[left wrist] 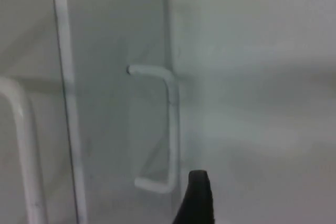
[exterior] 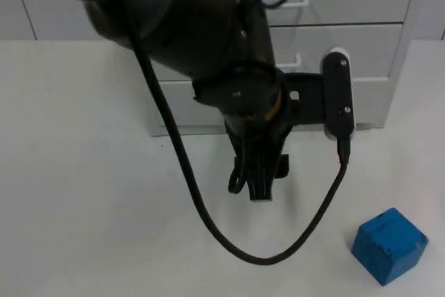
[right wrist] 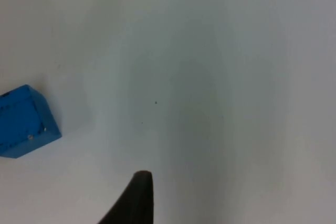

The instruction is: Open the drawer with the left hand, place the block into the drawer with the right hand, then close the drawer with the left hand.

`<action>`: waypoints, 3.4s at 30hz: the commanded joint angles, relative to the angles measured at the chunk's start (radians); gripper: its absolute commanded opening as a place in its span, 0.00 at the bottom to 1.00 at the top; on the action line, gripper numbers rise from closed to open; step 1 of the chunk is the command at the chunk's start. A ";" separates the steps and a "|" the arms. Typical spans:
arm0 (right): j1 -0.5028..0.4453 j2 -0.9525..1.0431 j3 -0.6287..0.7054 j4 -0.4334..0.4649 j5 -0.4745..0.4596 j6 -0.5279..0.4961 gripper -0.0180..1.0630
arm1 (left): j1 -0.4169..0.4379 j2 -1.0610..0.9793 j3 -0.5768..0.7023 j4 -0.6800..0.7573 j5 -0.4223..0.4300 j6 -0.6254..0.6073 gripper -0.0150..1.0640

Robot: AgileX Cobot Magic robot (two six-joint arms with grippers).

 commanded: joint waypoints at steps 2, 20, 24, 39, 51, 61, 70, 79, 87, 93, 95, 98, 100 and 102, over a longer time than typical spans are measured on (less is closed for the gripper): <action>-0.006 0.000 -0.006 -0.006 -0.005 0.005 0.99 | -0.006 0.010 -0.008 0.103 -0.044 -0.090 0.64; -0.006 0.000 -0.006 -0.006 0.002 0.007 0.99 | -0.002 0.107 -0.068 0.223 -0.113 -0.189 0.64; -0.006 0.000 -0.006 -0.006 0.022 0.007 0.99 | -0.002 0.150 -0.099 0.247 -0.085 -0.200 0.64; -0.006 0.000 -0.004 -0.006 0.022 0.007 0.99 | 0.010 0.234 -0.170 0.359 -0.036 -0.323 0.64; -0.006 0.000 -0.004 -0.004 0.005 0.007 0.99 | 0.001 0.240 -0.170 0.338 0.054 -0.327 0.01; -0.006 0.000 -0.002 -0.002 -0.010 0.007 0.99 | -0.049 0.191 -0.170 0.269 0.115 -0.327 0.01; -0.006 0.000 -0.002 -0.002 -0.018 0.019 0.99 | -0.042 0.126 -0.170 0.268 0.114 -0.329 0.11; -0.006 0.000 -0.002 -0.002 -0.010 0.024 0.99 | -0.005 0.150 -0.170 0.273 0.093 -0.334 0.52; -0.006 0.000 -0.002 -0.002 -0.008 0.024 0.99 | 0.049 0.150 -0.170 0.268 0.010 -0.364 0.55; -0.006 0.000 -0.002 -0.002 -0.010 0.024 0.99 | 0.054 0.156 -0.170 0.257 -0.004 -0.364 0.54; -0.006 0.000 -0.002 -0.002 -0.012 0.024 0.99 | 0.054 0.166 -0.170 0.254 -0.006 -0.364 0.54; -0.006 0.000 -0.002 -0.002 -0.020 0.024 0.99 | 0.054 0.182 -0.170 0.252 -0.002 -0.364 0.54; -0.006 0.000 -0.002 -0.002 -0.025 0.024 0.99 | 0.056 0.197 -0.170 0.264 -0.010 -0.364 0.54; -0.006 0.000 -0.002 -0.002 -0.025 0.024 0.99 | 0.056 0.210 -0.170 0.282 -0.008 -0.364 0.54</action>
